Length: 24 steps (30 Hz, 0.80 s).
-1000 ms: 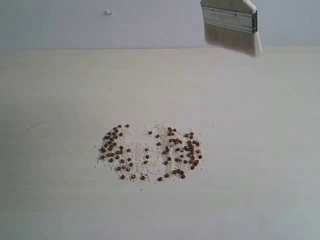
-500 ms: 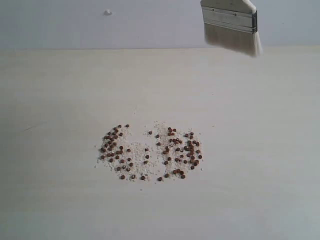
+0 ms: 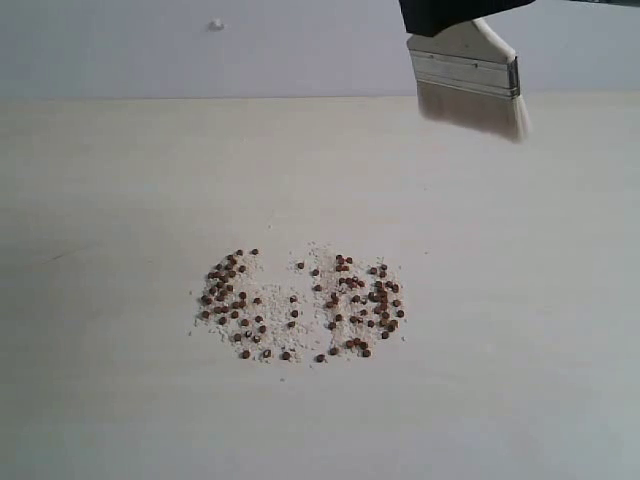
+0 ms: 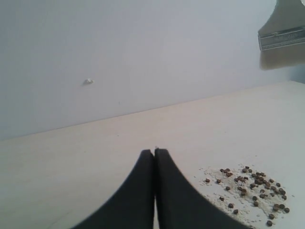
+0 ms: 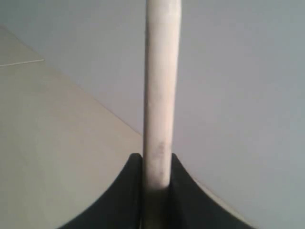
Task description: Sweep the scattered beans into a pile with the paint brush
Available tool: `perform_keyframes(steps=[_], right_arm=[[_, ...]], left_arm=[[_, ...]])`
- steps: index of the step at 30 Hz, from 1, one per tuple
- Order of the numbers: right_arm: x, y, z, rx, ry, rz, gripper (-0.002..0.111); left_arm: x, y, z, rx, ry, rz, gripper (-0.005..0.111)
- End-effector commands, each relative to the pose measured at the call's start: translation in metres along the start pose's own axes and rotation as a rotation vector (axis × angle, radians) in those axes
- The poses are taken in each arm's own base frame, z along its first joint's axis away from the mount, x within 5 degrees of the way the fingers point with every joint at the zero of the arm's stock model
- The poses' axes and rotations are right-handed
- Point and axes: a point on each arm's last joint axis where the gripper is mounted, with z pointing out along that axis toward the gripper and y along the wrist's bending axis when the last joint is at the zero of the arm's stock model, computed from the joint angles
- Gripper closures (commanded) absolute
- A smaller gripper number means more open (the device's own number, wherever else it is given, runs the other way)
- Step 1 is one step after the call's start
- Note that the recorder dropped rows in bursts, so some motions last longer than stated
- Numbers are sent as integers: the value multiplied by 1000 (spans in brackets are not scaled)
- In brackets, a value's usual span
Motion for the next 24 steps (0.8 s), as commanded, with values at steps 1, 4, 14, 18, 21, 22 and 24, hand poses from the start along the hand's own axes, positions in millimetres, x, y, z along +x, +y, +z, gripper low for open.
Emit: perform_keyframes(steps=[1,4,14,18,21,22,24], right_arm=[[0,1,-1,-7,-2,2,108],[0,1,-1,-7,-2,17,108],[-8,-30,-4,305,29,153,108],[-18,-42,11,379,37,-93,108],[-4,-54,20,507,117,-161,108],[0,-54,25,506,134,-168,108],[2,-51,28,473,137,-168,108]], left_arm=[[0,7,-1,-127,-12,-11,107],[0,12,-1,-209,-13,-11,107],[0,14,-2,-238,-13,-11,107],[0,14,-2,-238,-13,-11,107],[0,14,-2,-238,-13,-11,107],[0,14,-2,-238,-13,-11,107],[0,14,-2,-238,-13,-11,107]])
